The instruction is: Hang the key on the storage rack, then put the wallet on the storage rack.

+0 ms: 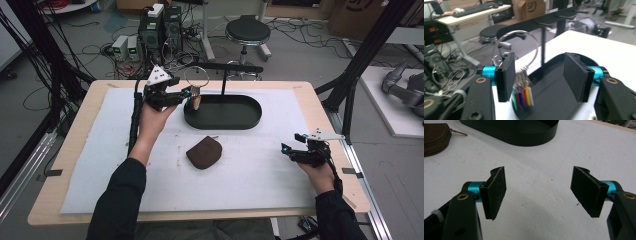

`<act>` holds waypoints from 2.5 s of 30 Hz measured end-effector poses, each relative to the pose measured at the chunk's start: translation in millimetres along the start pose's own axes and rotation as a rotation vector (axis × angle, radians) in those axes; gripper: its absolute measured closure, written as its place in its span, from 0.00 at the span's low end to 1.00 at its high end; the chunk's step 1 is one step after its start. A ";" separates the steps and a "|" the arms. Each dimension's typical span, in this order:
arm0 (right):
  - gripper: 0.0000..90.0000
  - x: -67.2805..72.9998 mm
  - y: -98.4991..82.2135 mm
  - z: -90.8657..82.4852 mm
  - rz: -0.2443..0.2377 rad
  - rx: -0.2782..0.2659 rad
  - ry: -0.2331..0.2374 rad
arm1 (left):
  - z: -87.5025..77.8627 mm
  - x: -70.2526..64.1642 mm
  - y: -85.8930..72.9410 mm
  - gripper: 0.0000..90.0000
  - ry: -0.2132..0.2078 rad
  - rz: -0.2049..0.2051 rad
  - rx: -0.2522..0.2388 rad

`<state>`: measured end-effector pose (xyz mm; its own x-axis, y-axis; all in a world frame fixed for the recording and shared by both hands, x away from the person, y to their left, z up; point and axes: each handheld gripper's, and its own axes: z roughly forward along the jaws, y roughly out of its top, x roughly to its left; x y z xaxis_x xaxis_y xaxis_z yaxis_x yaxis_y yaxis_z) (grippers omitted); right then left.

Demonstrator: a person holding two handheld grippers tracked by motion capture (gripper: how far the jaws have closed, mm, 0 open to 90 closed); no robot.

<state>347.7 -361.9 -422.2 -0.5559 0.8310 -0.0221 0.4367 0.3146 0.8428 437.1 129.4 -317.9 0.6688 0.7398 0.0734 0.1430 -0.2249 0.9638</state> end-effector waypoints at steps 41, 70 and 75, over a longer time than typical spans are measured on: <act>0.32 -3.2 -0.9 -0.1 0.014 -0.003 -0.015 | -97.2 -43.0 -111.0 0.28 -0.134 -0.093 0.044; 0.32 -2.8 -2.5 -1.4 0.010 -0.001 -0.014 | -36.7 -58.7 -129.1 0.52 -0.175 -0.308 0.274; 0.32 -2.4 -2.5 -1.5 0.009 -0.001 -0.014 | -23.9 -62.1 -128.8 0.52 -0.193 -0.351 0.316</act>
<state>346.9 -365.4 -423.5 -0.5424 0.8398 -0.0223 0.4404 0.3068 0.8437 359.8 127.6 -440.4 0.6592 0.6811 -0.3187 0.5771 -0.1866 0.7951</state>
